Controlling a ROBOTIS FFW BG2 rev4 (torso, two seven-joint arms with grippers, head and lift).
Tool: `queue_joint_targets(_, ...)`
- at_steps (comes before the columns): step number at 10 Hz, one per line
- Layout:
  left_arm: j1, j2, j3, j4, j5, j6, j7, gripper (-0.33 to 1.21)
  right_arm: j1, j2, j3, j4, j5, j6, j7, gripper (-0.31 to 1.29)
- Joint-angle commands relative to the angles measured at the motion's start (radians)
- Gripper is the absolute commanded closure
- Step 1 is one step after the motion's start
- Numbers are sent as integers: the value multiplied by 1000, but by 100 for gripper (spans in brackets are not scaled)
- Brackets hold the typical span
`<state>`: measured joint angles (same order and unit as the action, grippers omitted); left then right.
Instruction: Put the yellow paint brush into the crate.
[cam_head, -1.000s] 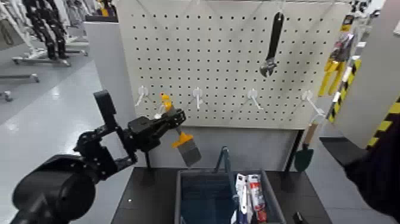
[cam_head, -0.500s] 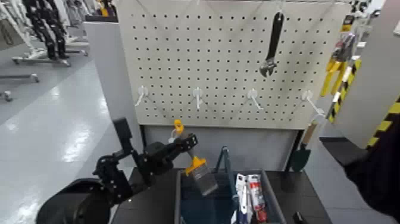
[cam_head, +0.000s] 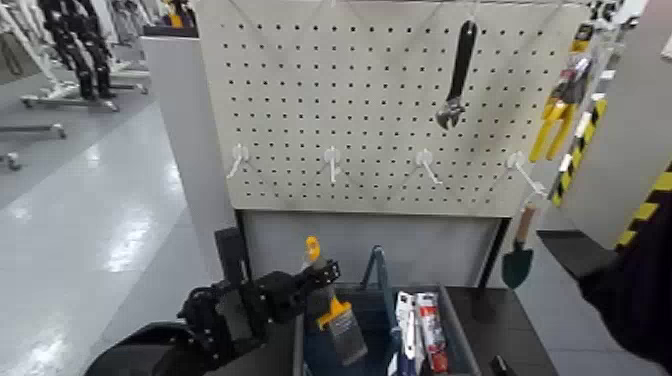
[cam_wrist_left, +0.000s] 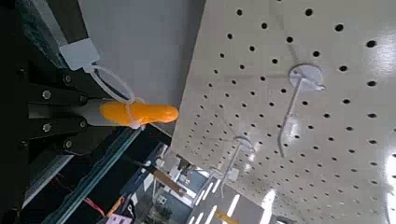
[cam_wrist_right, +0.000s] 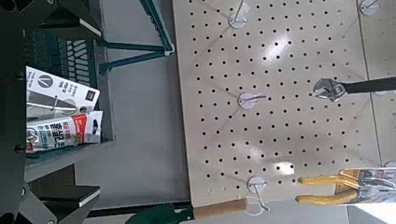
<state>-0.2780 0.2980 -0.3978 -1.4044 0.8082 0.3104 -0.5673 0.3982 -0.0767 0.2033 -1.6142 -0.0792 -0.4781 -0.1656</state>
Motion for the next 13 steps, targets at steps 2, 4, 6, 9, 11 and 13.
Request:
queue_joint_targets(2,-35,-8,-72,38,13,56,17,113,-4,0,5,5,-4,-2,0,13)
queue_joint_targets(4,-35,-5,-96,62,101,68,37,103,-4,0,4,5,-5,-7,0,13)
queue_joint_targets(6,-35,-3,-87,47,120,87,78,46,-2,0,1,7,-7,-10,0,13)
queue_joint_targets(9,-15,0,-58,-4,88,58,146,16,-1,-2,-2,10,-10,-14,0,13)
queue_joint_targets(11,-10,3,-39,-31,19,49,158,17,-2,-2,-2,11,-10,-16,0,13)
queue_joint_targets(13,14,6,-21,-93,-115,1,207,17,-2,-3,-2,11,-10,-16,0,13)
